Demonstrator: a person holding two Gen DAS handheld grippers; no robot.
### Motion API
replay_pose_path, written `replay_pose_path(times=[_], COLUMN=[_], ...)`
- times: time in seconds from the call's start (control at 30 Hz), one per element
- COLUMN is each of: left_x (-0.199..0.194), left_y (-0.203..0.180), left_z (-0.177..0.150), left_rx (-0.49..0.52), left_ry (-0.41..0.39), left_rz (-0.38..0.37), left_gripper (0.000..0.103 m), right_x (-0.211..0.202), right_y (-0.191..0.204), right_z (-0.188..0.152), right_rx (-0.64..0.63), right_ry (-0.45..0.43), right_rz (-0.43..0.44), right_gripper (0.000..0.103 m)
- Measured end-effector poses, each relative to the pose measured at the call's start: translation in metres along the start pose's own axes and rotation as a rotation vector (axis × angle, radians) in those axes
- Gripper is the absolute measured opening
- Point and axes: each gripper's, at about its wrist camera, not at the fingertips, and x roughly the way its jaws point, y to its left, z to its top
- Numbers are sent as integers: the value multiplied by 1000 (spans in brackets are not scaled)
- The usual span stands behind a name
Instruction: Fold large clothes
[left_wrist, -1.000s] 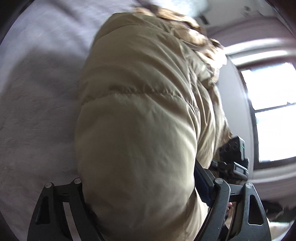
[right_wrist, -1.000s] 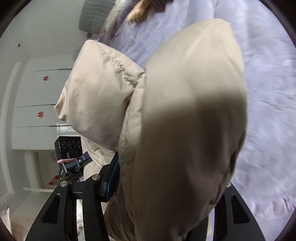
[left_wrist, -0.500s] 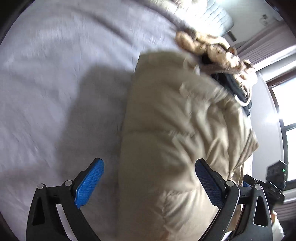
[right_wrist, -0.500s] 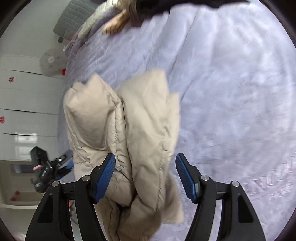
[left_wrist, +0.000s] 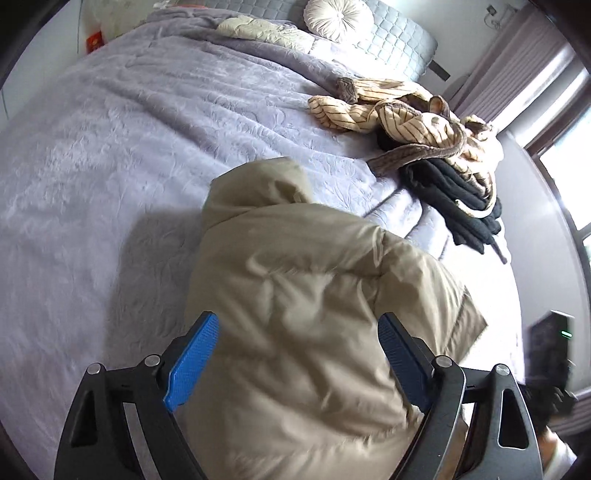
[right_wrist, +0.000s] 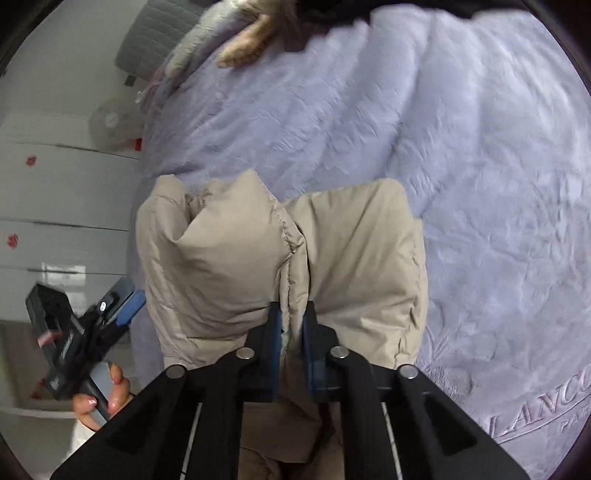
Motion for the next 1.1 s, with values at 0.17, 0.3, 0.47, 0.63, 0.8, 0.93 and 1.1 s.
replay_pose_path(times=[0.17, 0.3, 0.47, 0.63, 0.8, 0.93, 1.1], left_x=[39, 80, 92, 89, 88, 86, 86], left_y=[-25, -50, -55, -48, -50, -55, -67], left_z=[9, 6, 0, -2, -6, -14, -24], left_rx=[29, 130, 169, 157, 154, 179, 234], left_ry=[38, 92, 99, 94, 76, 52, 18], left_rz=[118, 258, 301, 281, 292, 286, 311], left_gripper=[89, 92, 94, 94, 94, 95, 95], right_x=[12, 34, -6, -66, -29, 13, 40], right_y=[-9, -32, -33, 15, 28, -15, -23], right_z=[-7, -17, -30, -50, -89, -114, -110], right_rx=[-45, -53, -1, -140, -237, -194, -187], right_ry=[31, 77, 4, -152, -8, 56, 64], right_rz=[-172, -295, -327, -212, -264, -343, -378], right_gripper=[4, 0, 0, 0, 0, 0, 0])
